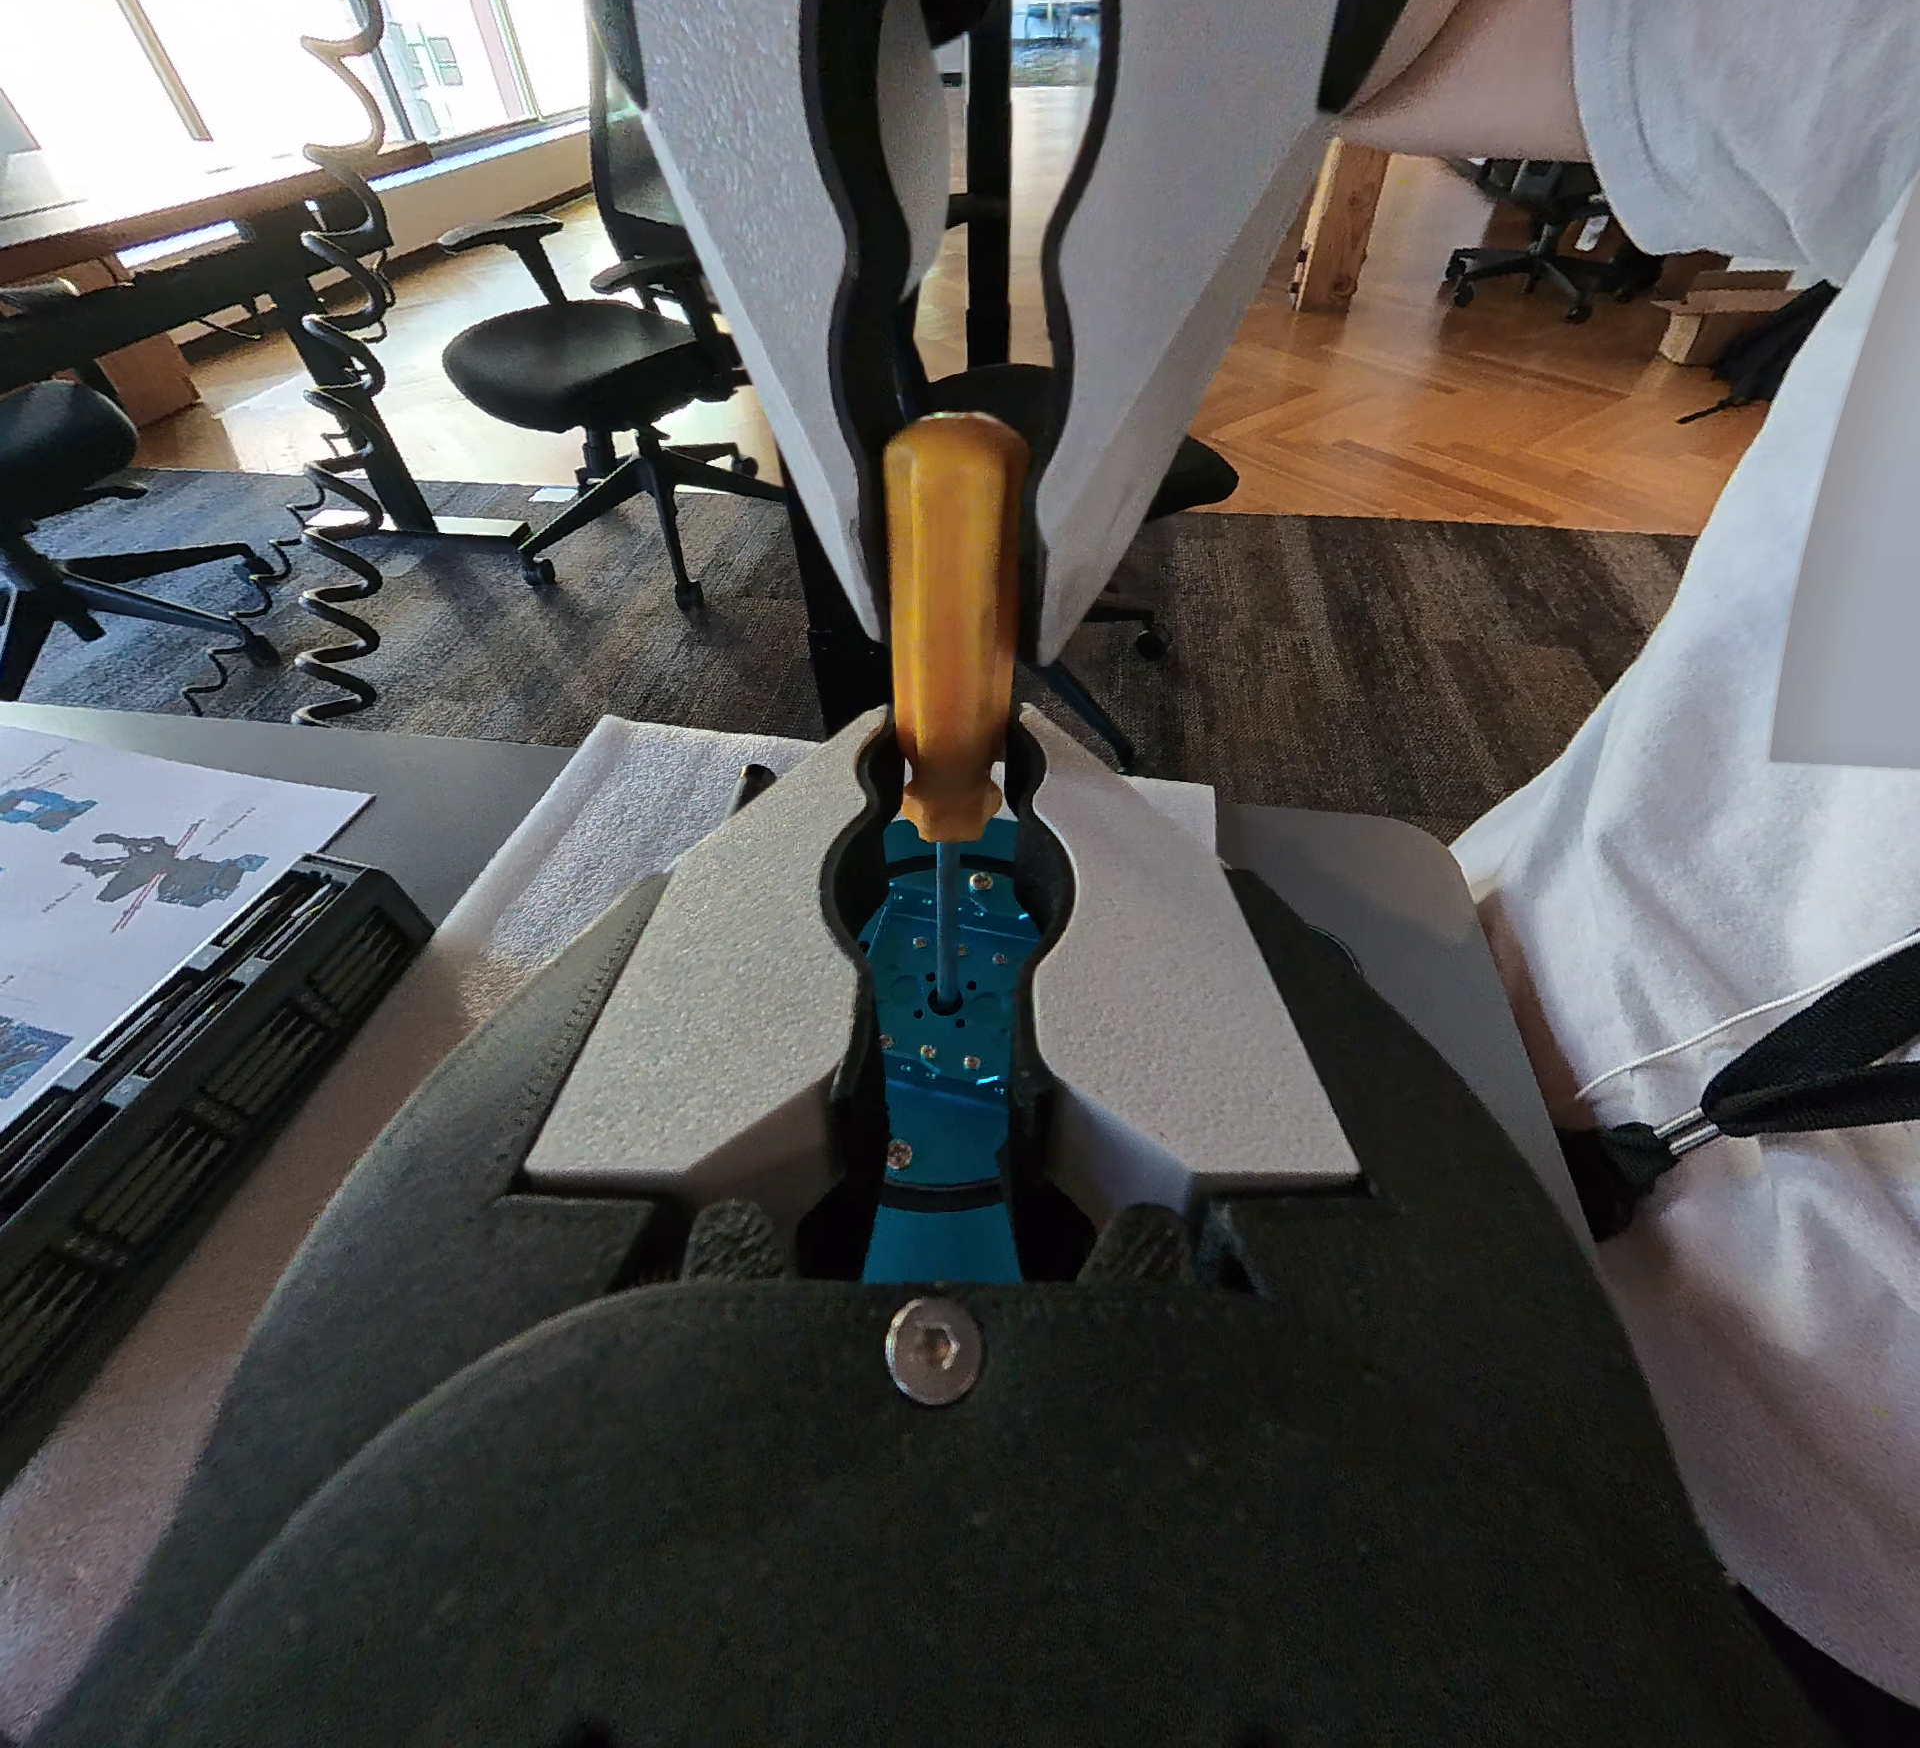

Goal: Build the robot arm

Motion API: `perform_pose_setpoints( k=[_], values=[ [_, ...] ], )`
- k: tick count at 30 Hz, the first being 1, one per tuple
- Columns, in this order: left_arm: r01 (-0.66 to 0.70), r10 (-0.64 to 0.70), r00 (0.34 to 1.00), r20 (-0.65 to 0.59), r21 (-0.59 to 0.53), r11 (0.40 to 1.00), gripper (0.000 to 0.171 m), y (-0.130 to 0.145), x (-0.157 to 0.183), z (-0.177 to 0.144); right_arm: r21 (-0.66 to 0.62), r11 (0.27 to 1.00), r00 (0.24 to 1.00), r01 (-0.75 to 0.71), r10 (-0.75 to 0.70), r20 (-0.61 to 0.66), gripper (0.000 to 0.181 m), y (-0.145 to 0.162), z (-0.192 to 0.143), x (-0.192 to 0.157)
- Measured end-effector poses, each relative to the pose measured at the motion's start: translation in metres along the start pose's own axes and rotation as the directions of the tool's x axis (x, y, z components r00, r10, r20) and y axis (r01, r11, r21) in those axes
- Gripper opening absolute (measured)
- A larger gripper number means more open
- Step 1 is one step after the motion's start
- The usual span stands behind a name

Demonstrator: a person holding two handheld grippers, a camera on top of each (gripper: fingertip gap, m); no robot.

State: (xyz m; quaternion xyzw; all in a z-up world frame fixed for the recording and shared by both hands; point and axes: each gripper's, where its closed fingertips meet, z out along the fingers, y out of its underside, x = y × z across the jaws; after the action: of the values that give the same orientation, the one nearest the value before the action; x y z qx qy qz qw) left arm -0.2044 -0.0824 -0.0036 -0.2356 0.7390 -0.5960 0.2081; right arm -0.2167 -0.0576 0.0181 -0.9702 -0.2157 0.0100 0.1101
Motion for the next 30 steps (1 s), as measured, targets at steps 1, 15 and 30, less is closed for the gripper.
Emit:
perform_pose_setpoints(
  k=[1,15,30],
  values=[
    [-0.001,0.001,1.000,0.001,0.000,1.000,0.017,0.000,0.000,0.001,-0.009,0.996,0.996,0.087,-0.087,-0.012,0.019,0.001,0.000,0.002],
    [-0.009,0.009,1.000,0.012,-0.006,1.000,0.015,0.001,-0.001,0.002,-0.016,0.994,0.991,0.111,-0.112,-0.071,0.019,0.001,0.000,0.005],
    [-0.010,0.010,1.000,-0.005,-0.007,1.000,0.016,0.000,0.002,0.005,-0.015,0.999,0.999,0.034,-0.034,-0.033,0.018,0.000,-0.006,0.000]
  ],
)
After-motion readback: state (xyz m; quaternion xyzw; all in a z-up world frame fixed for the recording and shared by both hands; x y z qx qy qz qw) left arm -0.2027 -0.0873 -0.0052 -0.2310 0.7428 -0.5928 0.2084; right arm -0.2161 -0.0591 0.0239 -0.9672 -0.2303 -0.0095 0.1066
